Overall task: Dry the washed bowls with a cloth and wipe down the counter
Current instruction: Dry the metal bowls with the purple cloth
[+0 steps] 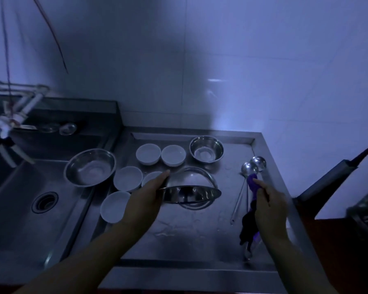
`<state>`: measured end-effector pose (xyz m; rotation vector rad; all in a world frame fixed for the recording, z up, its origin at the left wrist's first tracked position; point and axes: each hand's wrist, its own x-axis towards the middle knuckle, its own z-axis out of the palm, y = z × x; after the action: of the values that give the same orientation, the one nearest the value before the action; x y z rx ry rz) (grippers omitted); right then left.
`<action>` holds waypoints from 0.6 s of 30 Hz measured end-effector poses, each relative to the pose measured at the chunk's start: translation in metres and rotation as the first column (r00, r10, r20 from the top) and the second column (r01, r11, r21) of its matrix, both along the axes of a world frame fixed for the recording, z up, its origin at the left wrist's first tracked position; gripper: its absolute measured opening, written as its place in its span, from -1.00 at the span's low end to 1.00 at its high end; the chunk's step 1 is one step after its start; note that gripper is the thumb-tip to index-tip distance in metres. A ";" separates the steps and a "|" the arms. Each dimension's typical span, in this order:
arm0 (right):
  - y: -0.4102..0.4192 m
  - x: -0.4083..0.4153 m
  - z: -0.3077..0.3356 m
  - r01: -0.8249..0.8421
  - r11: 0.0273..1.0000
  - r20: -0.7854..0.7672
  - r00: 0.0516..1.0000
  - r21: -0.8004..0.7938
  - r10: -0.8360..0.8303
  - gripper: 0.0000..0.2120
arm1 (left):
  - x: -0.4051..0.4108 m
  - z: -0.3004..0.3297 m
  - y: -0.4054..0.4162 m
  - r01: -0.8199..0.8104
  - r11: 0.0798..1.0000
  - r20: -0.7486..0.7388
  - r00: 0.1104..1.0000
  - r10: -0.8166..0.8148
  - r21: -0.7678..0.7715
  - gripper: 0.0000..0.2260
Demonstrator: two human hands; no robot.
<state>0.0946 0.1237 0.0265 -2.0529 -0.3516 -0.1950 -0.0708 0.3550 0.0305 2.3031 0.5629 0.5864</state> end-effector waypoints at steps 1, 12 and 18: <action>0.001 -0.003 0.006 -0.012 1.000 0.033 0.999 0.014 0.011 -0.74 | 0.001 0.007 -0.003 -0.018 0.999 0.001 1.000 0.018 -0.044 -0.58; 0.066 -0.020 0.067 -0.118 0.900 0.682 0.613 -0.419 0.398 -0.75 | 0.032 0.075 -0.046 -0.078 0.730 0.109 0.973 0.205 -0.679 -0.71; 0.079 -0.052 0.062 -0.085 0.816 0.557 0.690 -0.572 0.463 -0.65 | 0.032 0.084 -0.045 -0.030 0.535 0.131 0.957 0.260 -0.845 -0.82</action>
<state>0.0427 0.2025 0.0881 -2.3380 -1.3072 -0.7421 -0.0392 0.3099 0.1144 1.2363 0.7227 0.5045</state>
